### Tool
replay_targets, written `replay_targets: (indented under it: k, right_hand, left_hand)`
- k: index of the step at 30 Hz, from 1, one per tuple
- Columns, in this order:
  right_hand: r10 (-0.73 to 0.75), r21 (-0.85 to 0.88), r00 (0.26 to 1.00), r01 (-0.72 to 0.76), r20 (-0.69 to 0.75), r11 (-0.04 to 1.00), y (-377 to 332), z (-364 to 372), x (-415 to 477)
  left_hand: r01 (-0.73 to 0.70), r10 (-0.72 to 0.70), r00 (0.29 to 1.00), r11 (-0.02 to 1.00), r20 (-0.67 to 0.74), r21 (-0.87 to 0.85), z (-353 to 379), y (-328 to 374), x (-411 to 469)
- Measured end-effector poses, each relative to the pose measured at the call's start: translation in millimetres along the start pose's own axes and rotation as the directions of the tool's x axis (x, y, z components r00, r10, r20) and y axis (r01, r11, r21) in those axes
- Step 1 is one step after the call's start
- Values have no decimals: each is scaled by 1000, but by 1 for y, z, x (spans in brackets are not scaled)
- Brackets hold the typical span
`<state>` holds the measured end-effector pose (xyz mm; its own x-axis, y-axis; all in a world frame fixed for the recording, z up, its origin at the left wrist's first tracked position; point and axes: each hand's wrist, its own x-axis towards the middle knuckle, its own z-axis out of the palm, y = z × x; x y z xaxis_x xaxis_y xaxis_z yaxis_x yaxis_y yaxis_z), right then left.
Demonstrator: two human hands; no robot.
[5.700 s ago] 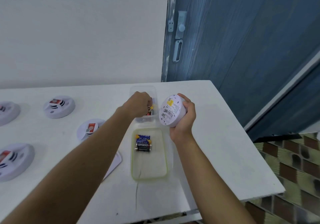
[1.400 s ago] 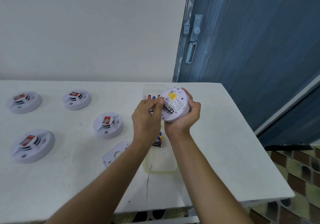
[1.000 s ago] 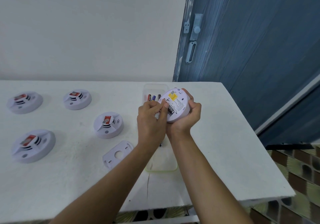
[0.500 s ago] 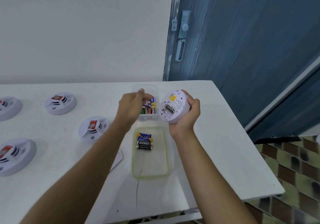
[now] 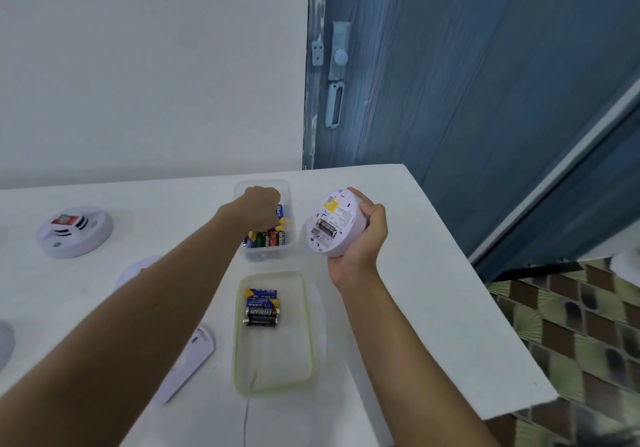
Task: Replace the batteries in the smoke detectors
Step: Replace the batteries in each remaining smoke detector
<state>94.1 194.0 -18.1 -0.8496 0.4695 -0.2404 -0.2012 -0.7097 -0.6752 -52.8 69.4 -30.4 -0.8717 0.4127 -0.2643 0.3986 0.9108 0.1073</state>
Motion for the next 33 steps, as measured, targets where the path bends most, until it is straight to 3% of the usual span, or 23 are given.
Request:
replay_targets:
  k: [10, 17, 20, 23, 28, 33]
  right_hand:
    - [0, 4, 1000, 0, -10, 1000, 3, 5, -2]
    - [-5, 32, 999, 6, -33, 999, 3, 12, -12]
    - [-2, 42, 1000, 3, -24, 999, 2, 12, -19]
    - [6, 23, 1000, -5, -21, 1000, 2, 14, -27]
    - [-15, 44, 1000, 15, -13, 999, 5, 19, -39]
    - [-52, 85, 999, 51, 8, 995, 11, 25, -50]
  left_hand:
    - [62, -69, 983, 997, -169, -45, 1, 10, -5]
    - [-61, -63, 895, 963, -441, -262, 2, 16, -24]
    - [-197, -65, 854, 878, -516, -436, -8, 18, -41]
    - [-311, -6, 849, 803, -528, -509, -20, 20, -71]
    - [-345, -42, 865, 674, -500, -653, -28, 24, -126]
    - [-368, -8, 864, 673, -504, -641, -25, 25, -170]
